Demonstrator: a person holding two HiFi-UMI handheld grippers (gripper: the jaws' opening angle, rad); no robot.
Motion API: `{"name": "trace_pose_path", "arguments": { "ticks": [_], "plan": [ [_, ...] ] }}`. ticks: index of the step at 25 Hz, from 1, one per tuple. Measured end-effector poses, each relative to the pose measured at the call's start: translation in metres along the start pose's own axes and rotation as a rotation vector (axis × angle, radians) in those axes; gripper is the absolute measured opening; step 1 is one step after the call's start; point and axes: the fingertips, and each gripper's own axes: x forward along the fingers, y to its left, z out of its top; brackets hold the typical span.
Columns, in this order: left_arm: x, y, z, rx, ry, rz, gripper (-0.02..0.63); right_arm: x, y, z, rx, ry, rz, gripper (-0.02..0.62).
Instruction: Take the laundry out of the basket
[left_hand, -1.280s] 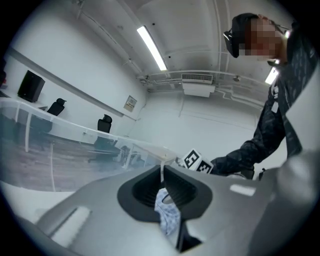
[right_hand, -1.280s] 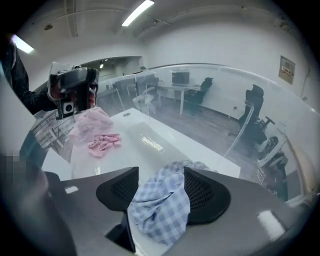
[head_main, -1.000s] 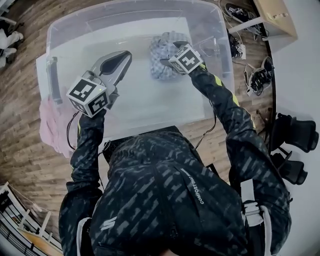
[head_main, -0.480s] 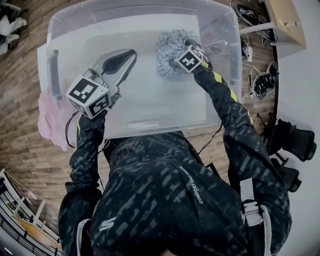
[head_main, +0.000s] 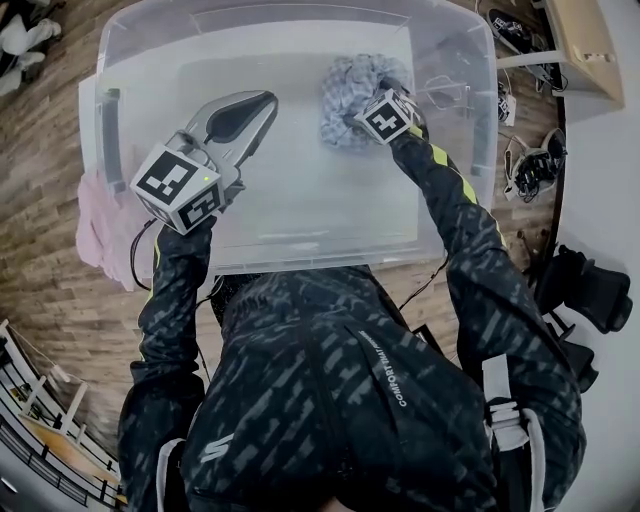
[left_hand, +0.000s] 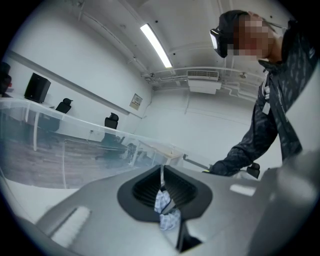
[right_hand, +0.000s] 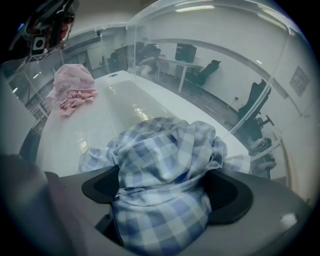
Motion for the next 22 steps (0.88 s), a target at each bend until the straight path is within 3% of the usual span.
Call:
{"name": "trace_pose_path", "arguments": {
  "ticks": [6, 9, 15, 18, 22],
  "plan": [
    [-0.004, -0.005, 0.009, -0.022, -0.043, -0.007, 0.009, 0.004, -0.002, 0.002, 0.026, -0.008, -0.008, 0.525],
    [-0.007, -0.012, 0.021, 0.011, -0.058, 0.003, 0.009, 0.003, -0.002, 0.006, 0.026, -0.020, -0.005, 0.503],
    [-0.033, -0.017, 0.048, 0.017, -0.112, 0.048, 0.009, -0.002, -0.011, 0.008, 0.018, -0.002, -0.047, 0.294],
    [-0.053, -0.021, 0.055, 0.023, -0.129, 0.086, 0.011, -0.006, -0.014, 0.007, 0.016, 0.028, -0.051, 0.230],
    [-0.082, -0.027, 0.060, 0.031, -0.155, 0.127, 0.009, -0.019, -0.019, 0.015, 0.013, 0.030, -0.056, 0.201]
  ]
}}
